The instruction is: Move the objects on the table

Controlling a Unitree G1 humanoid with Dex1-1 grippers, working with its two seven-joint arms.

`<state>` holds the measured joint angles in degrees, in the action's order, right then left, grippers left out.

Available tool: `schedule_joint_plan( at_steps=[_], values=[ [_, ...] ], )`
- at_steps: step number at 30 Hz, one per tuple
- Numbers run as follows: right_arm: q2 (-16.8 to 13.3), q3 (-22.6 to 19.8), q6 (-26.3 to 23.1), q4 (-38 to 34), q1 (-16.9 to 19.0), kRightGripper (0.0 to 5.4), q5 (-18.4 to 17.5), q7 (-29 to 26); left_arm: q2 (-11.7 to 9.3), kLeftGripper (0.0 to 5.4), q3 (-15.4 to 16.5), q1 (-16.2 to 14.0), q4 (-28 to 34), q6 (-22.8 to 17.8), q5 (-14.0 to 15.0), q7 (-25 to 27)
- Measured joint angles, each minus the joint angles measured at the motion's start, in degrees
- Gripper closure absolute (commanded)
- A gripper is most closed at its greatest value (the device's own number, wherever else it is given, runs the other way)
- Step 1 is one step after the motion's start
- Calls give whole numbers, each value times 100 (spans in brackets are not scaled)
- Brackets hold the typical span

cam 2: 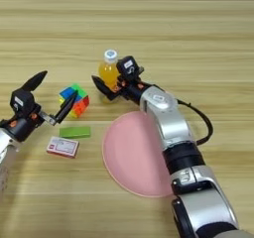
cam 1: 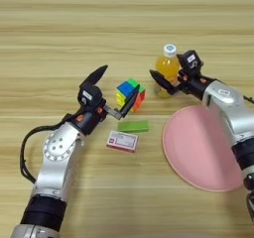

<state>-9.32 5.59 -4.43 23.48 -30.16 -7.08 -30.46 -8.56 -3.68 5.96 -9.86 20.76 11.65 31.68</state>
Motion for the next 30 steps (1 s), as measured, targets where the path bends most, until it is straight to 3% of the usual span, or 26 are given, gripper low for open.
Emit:
schedule_joint_plan(
  at_steps=[11, 17, 21, 26, 30],
  values=[
    [37, -93, 315, 57, -105, 2, 1, 59, 3, 0, 0, 0, -64, 20, -1, 0],
    [130, -272, 1002, -8, -110, 2, -72, 146, 2, 0, 0, 7, -99, 22, -1, 1],
    [249, -395, 1461, -349, -122, 2, -350, 94, 1, 0, 2, 21, -106, 25, -1, 2],
    [285, -351, 1767, -828, -73, 2, -551, -234, 1, 0, 6, 24, -106, 29, -1, 1],
    [217, -173, 1700, -1358, 283, 2, -795, -719, -5, 0, 37, 25, -112, 42, -1, -4]
  ],
)
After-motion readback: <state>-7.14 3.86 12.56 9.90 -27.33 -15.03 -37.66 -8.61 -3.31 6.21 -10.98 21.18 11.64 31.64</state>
